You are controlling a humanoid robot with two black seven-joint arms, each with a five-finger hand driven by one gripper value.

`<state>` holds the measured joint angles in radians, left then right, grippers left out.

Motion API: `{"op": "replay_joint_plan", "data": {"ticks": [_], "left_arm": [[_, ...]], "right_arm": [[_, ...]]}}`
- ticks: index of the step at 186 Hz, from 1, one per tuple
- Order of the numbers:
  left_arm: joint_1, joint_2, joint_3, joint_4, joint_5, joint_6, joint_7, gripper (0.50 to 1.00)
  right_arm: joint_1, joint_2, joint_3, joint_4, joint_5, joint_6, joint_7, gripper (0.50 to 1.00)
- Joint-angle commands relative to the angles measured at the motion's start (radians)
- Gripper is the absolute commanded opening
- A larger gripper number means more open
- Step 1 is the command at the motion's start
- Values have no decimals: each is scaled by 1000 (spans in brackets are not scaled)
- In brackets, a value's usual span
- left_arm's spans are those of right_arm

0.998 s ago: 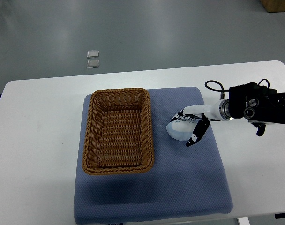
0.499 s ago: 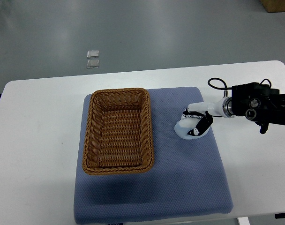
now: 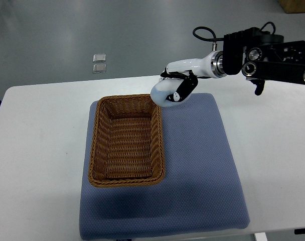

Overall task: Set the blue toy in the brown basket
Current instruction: 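Lift the egg toy with the right hand and carry it over the basket, then lower the egg toy into the wicker basket with the right hand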

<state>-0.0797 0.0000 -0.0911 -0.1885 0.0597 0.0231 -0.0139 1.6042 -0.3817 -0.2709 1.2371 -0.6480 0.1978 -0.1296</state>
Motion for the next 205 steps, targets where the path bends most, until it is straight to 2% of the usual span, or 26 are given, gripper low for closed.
{"op": "replay_joint_plan", "data": {"ticks": [1,54,76,110,205], "left_arm": [[0,0,1,0,-1,0,0,1000],[0,0,-1,0,0,0,0,1000],[0,0,-1,0,0,0,0,1000],[0,0,-1,0,0,0,0,1000],[0,0,-1,0,0,0,0,1000]], "right_arm": [[20,109,-28,-60,22,-3,1,500],[-16,380,-44,-235,25,-12,1,502],[-72,382,-44,-312,25,-11,1,509],[-153,382,-42,-373,21,-15,1,515],[-222,382,-25,-406,25,-17,2,549]]}}
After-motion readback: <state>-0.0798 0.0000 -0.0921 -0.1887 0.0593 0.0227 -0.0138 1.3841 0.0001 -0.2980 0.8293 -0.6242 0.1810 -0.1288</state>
